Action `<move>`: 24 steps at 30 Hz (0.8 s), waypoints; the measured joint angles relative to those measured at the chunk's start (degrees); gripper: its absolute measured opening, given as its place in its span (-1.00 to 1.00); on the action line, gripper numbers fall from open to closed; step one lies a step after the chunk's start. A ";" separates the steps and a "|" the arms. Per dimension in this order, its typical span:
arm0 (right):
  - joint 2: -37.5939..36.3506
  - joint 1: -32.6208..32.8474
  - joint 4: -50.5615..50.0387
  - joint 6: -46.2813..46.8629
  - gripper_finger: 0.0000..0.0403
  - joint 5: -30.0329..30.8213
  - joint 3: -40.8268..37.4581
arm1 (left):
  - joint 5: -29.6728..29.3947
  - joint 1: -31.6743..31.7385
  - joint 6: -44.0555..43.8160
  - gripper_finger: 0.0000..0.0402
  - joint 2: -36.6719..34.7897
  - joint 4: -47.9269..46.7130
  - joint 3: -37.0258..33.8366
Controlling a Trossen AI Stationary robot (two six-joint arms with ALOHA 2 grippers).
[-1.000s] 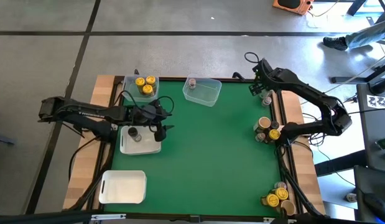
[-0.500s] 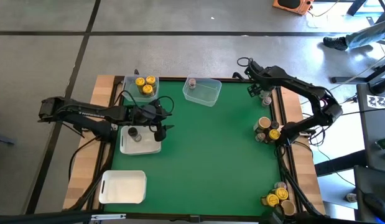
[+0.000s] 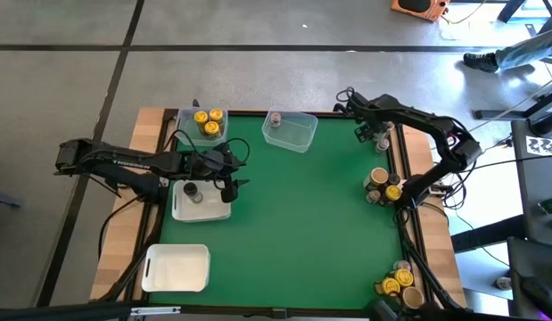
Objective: Sort spices by type
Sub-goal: Put the gold seasoning bottle into the bottom white bin
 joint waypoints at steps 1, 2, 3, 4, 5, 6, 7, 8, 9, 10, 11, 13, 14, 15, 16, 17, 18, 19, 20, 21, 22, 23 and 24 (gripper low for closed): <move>0.36 0.00 -0.01 0.01 0.75 -0.03 0.00 | 0.00 0.00 0.06 0.38 0.00 0.00 0.00; 0.76 0.00 0.00 0.00 0.75 -0.26 0.00 | 0.00 0.00 0.16 0.38 0.00 0.00 0.00; 1.20 0.00 0.08 -0.13 0.75 -0.82 0.00 | 0.00 0.00 0.17 0.38 0.00 0.00 0.00; 1.56 0.00 0.10 -0.36 0.75 -1.12 0.00 | 0.00 0.00 0.17 0.38 0.00 0.00 0.00; 1.77 0.02 0.02 -0.75 0.75 -1.08 0.00 | 0.00 0.00 0.17 0.38 0.00 0.00 0.00; 1.88 0.02 0.03 -0.99 0.75 -1.04 0.00 | 0.00 0.00 0.17 0.38 0.00 0.00 0.00; 1.90 0.02 0.08 -1.27 0.75 -1.09 0.00 | 0.00 0.00 0.15 0.38 0.00 0.00 0.00; 1.90 0.02 0.22 -1.53 0.75 -1.30 0.00 | 0.00 0.00 0.13 0.38 0.00 0.00 0.00; 1.90 0.02 0.46 -1.94 0.75 -1.83 0.00 | 0.00 0.00 0.07 0.38 0.00 -0.02 0.00; 1.87 0.02 0.58 -2.64 0.75 -2.41 0.01 | 0.00 0.00 -0.08 0.38 0.00 -0.02 0.00; 1.83 0.02 0.61 -2.94 0.75 -3.12 0.02 | 0.00 0.00 -0.07 0.38 0.00 -0.02 0.00; 1.74 0.04 0.85 -3.56 0.75 -3.89 0.09 | 0.00 0.00 -0.07 0.38 0.00 -0.02 0.00; 1.74 0.10 0.98 -4.11 0.75 -4.17 0.11 | 0.00 0.00 -0.07 0.38 0.00 -0.02 0.00; 1.73 0.43 1.04 -4.26 0.75 -4.49 0.11 | 0.00 0.00 -0.07 0.38 0.00 -0.01 0.00; 1.73 0.78 1.13 -4.37 0.75 -4.58 0.11 | 0.00 0.00 -0.07 0.38 0.00 -0.01 0.00; 1.74 1.11 1.29 -4.61 0.75 -4.67 0.12 | 0.00 0.00 -0.07 0.38 0.00 -0.02 0.00; 1.63 1.56 1.40 -4.82 0.75 -4.98 0.13 | 0.00 0.00 -0.07 0.38 0.00 -0.02 0.00; 1.57 2.04 1.45 -4.97 0.75 -5.41 0.16 | 0.00 0.00 -0.07 0.38 0.00 0.00 0.00; 1.57 2.73 1.47 -4.97 0.75 -5.65 0.17 | 0.00 0.00 -0.07 0.38 0.00 0.00 0.00; 1.57 3.46 1.45 -5.01 0.75 -5.67 0.17 | 0.00 0.00 -0.06 0.38 0.00 -0.01 0.00; 1.59 4.09 1.47 -5.13 0.75 -5.69 0.17 | 0.00 0.00 -0.06 0.38 0.00 0.01 0.00; 1.59 4.64 1.46 -5.14 0.75 -5.96 0.24 | 0.00 0.00 -0.06 0.38 0.00 0.00 0.00; 1.59 5.10 1.36 -5.13 0.75 -6.32 0.45 | 0.00 0.00 -0.07 0.38 0.00 0.01 0.00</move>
